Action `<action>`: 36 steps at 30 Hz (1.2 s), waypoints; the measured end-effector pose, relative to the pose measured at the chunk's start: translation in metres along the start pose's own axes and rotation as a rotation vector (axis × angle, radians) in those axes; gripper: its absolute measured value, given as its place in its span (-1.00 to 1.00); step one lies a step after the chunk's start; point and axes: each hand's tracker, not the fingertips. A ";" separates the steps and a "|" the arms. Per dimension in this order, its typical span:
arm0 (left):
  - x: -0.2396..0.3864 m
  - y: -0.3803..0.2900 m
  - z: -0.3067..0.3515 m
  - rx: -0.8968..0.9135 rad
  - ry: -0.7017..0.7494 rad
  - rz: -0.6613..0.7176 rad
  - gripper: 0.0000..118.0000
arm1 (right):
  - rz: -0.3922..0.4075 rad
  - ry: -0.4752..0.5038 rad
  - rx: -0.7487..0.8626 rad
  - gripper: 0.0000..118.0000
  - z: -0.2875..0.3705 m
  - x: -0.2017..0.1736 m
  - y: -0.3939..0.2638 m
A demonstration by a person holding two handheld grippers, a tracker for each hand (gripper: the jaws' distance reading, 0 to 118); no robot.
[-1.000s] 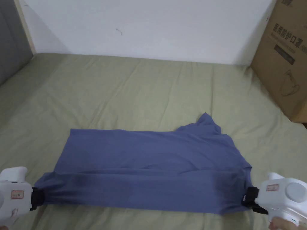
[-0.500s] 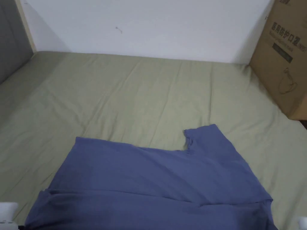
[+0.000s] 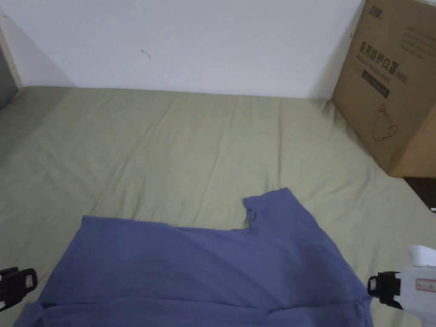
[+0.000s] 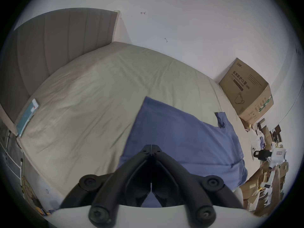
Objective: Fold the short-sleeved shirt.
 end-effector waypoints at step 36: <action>0.034 0.118 -0.260 -0.216 0.279 -0.051 0.51 | 0.108 -0.141 -0.247 -0.99 -0.223 -0.051 0.140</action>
